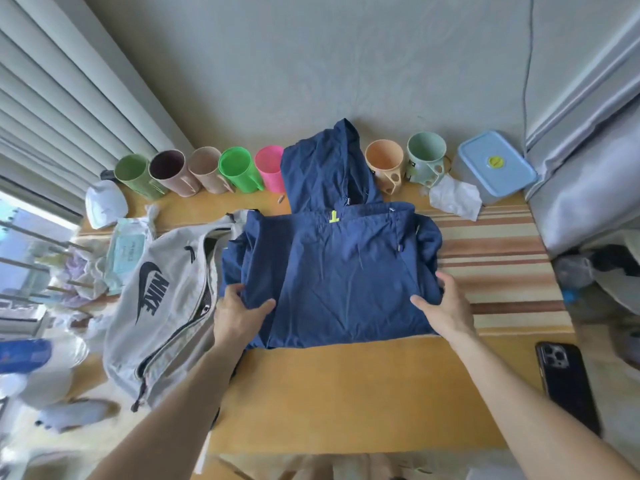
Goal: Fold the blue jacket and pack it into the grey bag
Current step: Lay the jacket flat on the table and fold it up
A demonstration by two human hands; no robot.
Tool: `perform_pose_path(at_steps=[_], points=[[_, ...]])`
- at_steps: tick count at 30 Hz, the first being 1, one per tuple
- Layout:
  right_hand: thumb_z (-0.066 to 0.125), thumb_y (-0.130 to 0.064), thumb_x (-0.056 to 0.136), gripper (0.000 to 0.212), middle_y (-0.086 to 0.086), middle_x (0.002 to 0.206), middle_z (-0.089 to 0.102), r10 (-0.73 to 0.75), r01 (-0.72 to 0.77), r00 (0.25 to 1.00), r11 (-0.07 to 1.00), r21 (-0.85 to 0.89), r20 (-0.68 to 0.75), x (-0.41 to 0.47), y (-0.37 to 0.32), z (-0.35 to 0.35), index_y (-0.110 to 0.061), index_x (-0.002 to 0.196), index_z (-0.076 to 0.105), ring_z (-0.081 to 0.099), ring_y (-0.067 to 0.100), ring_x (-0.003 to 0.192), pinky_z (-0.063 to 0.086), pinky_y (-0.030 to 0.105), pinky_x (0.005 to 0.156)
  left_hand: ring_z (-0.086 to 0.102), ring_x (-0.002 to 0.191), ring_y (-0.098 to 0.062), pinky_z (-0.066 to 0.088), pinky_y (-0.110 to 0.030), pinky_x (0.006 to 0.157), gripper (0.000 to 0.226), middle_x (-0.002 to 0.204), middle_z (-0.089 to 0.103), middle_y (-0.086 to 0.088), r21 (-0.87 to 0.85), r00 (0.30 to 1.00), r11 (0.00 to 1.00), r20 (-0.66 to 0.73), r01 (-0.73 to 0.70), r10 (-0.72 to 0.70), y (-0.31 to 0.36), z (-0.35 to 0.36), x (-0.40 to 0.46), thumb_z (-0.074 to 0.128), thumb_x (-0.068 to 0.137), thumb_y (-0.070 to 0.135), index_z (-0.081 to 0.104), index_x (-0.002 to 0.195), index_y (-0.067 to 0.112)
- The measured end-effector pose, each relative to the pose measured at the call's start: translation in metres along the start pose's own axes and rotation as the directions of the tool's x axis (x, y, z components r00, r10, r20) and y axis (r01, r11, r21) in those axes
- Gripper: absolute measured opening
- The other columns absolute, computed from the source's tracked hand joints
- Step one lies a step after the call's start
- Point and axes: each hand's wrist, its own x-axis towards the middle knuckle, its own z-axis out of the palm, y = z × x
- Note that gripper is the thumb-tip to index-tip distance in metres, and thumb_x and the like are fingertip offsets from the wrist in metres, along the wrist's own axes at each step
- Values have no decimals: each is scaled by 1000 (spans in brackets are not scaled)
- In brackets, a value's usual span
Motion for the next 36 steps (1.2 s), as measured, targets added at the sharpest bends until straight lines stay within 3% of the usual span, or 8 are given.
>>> perform_pose_path(at_steps=[3, 9, 15, 21, 29, 31, 33, 36], points=[[76, -27, 87, 51, 10, 126, 67, -2, 4, 995, 1000, 21, -97, 10, 2, 6, -11, 131, 58, 62, 34, 117, 46, 39, 95, 64, 107, -34, 52, -41, 85, 48, 114, 69, -10, 167, 998, 985, -40, -47, 54, -4, 13, 10, 73, 87, 40, 61, 122, 10], [71, -18, 91, 5, 0, 83, 68, 35, -16, 972, 996, 83, -233, -3, 32, -27, -13, 92, 71, 66, 29, 87, 48, 35, 79, 45, 67, -33, 35, -39, 59, 35, 73, 49, -20, -185, 943, 954, -283, -235, 177, -8, -8, -10, 55, 102, 31, 43, 83, 4], [67, -21, 94, 13, 6, 102, 71, 306, -277, 935, 946, 169, -177, -29, 93, -33, -29, 85, 62, 65, 32, 100, 52, 51, 93, 50, 66, -32, 38, -39, 60, 43, 67, 53, -19, -133, 964, 978, -234, -162, 128, -15, -9, -23, 57, 100, 36, 46, 77, 1], [69, -44, 90, 22, -6, 87, 66, 224, -207, 953, 973, 100, -203, -24, 68, -23, -23, 90, 62, 61, 27, 85, 51, 40, 79, 55, 64, -33, 45, -43, 62, 51, 62, 56, -12, -22, 991, 998, -128, -52, 49, -18, 4, -10, 68, 90, 44, 50, 73, -1], [62, -32, 93, 20, 11, 100, 69, 263, -328, 878, 939, -103, -399, -7, 53, -39, -15, 104, 63, 64, 37, 90, 54, 44, 78, 56, 111, -42, 43, -52, 93, 33, 118, 62, -20, 123, 929, 992, -368, 18, 28, -8, -1, -4, 51, 100, 39, 61, 111, 10], [64, -35, 91, 29, 12, 111, 70, 93, -142, 903, 986, -88, -419, 13, 16, -39, -14, 111, 62, 65, 37, 102, 52, 45, 86, 53, 114, -38, 45, -51, 97, 25, 122, 58, -14, 307, 824, 887, -352, -346, 444, 6, 3, 3, 60, 99, 28, 62, 118, 13], [65, -39, 91, 33, 8, 112, 71, -79, 65, 927, 997, -50, -367, 41, -38, -33, -13, 112, 63, 67, 32, 102, 51, 41, 88, 54, 117, -35, 46, -47, 99, 22, 127, 59, -12, 462, 598, 577, -117, -674, 793, 19, 16, 14, 63, 97, 19, 68, 118, 13], [65, -44, 91, 40, 0, 115, 70, -266, 275, 931, 961, 1, -249, 80, -130, -10, -14, 116, 62, 66, 19, 99, 48, 31, 87, 54, 129, -35, 45, -47, 107, 32, 139, 59, -12, 549, 447, 230, 301, -804, 842, 30, 41, 34, 52, 99, 31, 67, 125, 21]])
